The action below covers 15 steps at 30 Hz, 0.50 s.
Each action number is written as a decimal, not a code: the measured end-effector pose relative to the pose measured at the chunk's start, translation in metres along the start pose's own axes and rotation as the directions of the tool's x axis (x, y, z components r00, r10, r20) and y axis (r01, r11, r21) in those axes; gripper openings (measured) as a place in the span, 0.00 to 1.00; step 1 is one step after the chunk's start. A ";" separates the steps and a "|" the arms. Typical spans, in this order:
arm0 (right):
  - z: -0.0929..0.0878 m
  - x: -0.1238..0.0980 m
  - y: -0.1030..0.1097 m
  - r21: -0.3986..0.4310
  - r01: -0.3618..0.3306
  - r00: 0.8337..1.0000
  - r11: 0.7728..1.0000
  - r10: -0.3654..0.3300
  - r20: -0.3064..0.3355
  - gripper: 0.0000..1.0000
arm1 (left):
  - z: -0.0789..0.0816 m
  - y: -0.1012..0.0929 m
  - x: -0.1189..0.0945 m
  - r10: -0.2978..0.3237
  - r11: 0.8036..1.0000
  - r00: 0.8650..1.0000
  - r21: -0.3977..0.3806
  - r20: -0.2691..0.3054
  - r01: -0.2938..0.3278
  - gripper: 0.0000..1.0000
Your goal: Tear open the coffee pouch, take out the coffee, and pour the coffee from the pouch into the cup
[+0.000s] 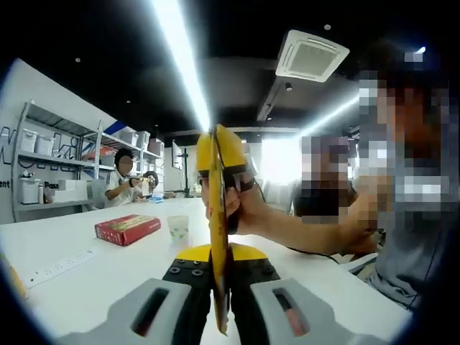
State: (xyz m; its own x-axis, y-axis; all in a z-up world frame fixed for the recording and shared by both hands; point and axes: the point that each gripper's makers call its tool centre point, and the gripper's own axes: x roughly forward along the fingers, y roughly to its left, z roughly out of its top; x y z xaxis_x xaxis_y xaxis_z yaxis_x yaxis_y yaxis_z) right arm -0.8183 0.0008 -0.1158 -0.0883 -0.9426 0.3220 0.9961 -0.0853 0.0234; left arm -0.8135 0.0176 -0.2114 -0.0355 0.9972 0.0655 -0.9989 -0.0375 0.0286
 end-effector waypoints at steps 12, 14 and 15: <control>-0.011 -0.005 -0.035 -0.495 0.251 0.927 0.832 -0.354 -0.124 0.01 | -0.001 -0.007 0.001 -0.033 0.997 0.999 -0.072 -0.006 0.033 0.15; -0.014 -0.002 -0.035 -0.669 0.233 0.894 0.706 -0.426 -0.138 0.01 | -0.002 -0.008 0.001 -0.036 0.996 0.999 -0.083 -0.008 0.035 0.15; -0.015 0.000 -0.033 -0.732 0.218 0.883 0.645 -0.451 -0.134 0.01 | -0.003 -0.008 0.001 -0.035 0.996 0.999 -0.083 -0.010 0.034 0.15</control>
State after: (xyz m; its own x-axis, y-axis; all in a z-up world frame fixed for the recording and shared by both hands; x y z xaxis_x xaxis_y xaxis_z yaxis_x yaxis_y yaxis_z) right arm -0.8517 -0.0012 -0.1312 -0.5275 -0.8368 0.1464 0.6195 -0.4968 -0.6078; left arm -0.8056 0.0190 -0.2143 -0.0010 0.9985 0.0544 -0.9986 0.0019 -0.0525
